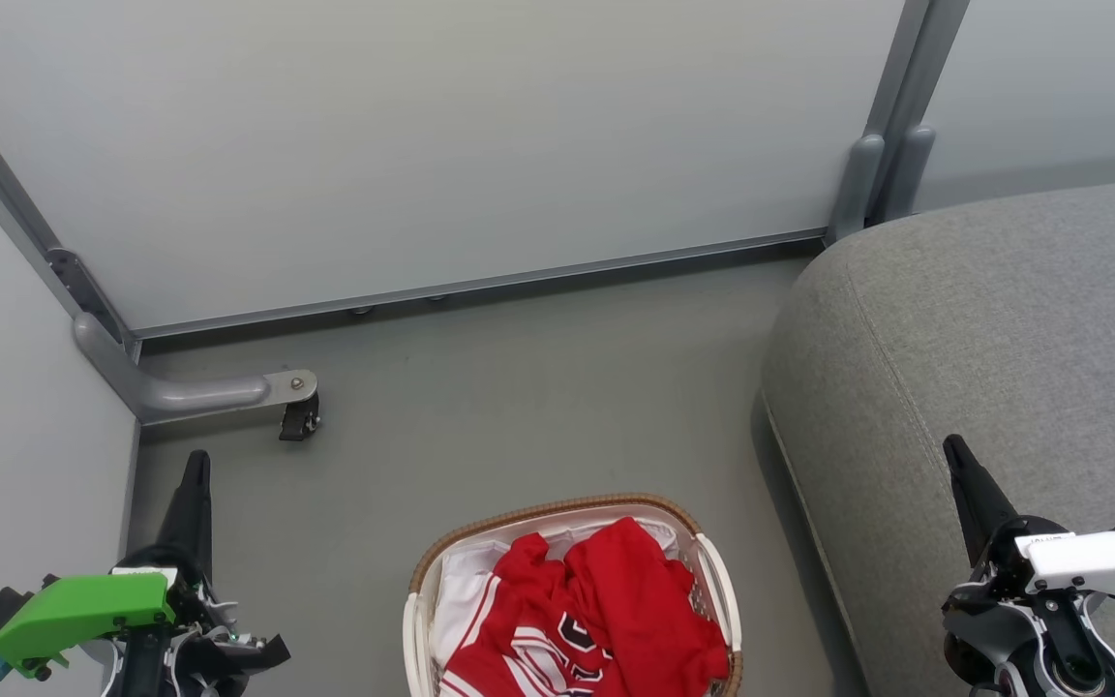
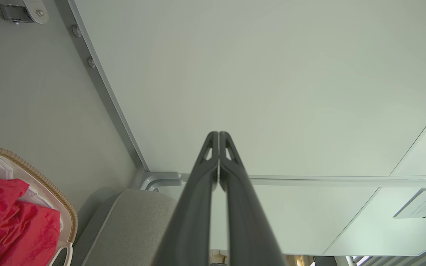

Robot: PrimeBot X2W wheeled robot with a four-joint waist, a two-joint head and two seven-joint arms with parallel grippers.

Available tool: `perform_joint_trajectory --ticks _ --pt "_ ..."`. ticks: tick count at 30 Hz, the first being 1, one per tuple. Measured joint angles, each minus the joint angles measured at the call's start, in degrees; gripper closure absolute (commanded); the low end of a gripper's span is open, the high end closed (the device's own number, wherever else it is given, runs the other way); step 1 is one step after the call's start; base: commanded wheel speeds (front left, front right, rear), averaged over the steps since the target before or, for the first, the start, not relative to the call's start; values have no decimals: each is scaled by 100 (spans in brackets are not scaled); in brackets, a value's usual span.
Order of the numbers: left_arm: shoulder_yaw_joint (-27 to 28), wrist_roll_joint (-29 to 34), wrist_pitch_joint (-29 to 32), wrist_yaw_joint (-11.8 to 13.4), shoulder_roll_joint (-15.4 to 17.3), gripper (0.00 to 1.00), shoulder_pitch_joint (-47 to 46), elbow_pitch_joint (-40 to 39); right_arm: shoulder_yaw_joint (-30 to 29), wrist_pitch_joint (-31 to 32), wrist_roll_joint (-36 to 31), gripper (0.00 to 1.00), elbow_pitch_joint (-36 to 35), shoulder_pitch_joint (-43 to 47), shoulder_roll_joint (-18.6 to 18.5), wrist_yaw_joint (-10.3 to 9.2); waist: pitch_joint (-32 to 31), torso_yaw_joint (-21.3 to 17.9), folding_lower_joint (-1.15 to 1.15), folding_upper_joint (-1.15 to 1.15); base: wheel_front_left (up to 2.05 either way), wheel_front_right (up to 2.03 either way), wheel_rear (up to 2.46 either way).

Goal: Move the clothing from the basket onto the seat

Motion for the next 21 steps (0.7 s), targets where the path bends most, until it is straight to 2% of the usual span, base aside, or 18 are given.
perform_joint_trajectory --ticks 21 --pt "0 0 0 0 0 100 0 0 0 0 0 100 0 0 0 0 0 0 0 0 0 0 0"
